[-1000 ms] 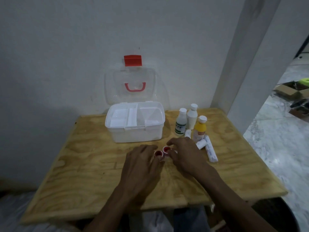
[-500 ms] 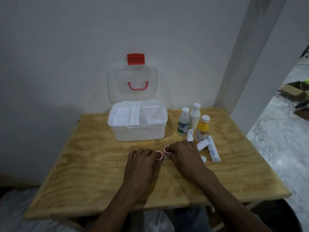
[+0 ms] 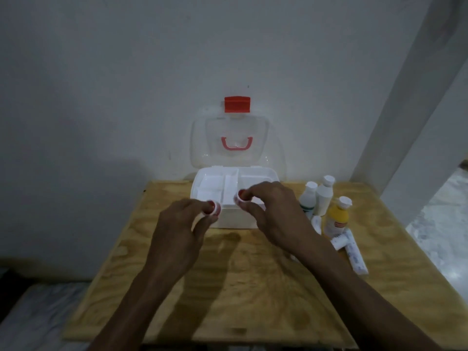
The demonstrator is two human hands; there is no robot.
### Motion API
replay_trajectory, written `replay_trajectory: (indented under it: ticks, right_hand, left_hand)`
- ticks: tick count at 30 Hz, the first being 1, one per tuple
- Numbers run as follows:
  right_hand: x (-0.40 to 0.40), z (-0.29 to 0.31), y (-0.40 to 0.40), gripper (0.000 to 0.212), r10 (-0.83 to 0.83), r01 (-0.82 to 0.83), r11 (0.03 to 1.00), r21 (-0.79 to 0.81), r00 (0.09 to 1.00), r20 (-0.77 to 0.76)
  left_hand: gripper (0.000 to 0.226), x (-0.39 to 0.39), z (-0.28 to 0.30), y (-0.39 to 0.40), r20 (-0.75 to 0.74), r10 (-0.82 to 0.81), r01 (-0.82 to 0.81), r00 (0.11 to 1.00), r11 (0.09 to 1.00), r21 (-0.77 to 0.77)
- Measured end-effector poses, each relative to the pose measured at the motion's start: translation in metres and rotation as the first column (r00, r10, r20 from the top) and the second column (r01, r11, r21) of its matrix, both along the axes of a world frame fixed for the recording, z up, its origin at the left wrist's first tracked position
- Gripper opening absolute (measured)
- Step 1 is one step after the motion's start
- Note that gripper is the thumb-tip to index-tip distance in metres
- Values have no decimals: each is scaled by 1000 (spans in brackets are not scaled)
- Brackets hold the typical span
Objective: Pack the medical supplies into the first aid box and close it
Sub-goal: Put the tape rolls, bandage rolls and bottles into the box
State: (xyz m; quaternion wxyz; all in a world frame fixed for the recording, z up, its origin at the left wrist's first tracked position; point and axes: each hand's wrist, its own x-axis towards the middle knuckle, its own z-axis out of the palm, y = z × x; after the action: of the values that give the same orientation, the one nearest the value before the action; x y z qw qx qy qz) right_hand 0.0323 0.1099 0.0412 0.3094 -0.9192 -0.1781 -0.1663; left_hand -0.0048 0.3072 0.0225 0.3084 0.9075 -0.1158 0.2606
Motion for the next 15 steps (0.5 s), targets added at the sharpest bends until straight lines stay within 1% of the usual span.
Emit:
replay_trajectory:
  ticks: [2, 6, 12, 15]
  right_hand:
    - [23, 6, 12, 21, -1, 1, 999, -38, 1000, 0]
    - [65, 16, 34, 21, -21, 23, 998, -64, 999, 33]
    - [109, 13, 56, 18, 0, -2, 984, -176, 1000, -16]
    - [122, 9, 62, 19, 11, -14, 968, -252, 1000, -16]
  left_hand:
    - [15, 19, 13, 9, 5, 45, -45, 999, 999, -3]
    - [21, 63, 30, 22, -76, 114, -108, 991, 991, 85]
    - [23, 115, 31, 17, -207, 142, -103, 968, 976, 190]
    - [23, 131, 26, 17, -234, 153, -94, 960, 965, 245]
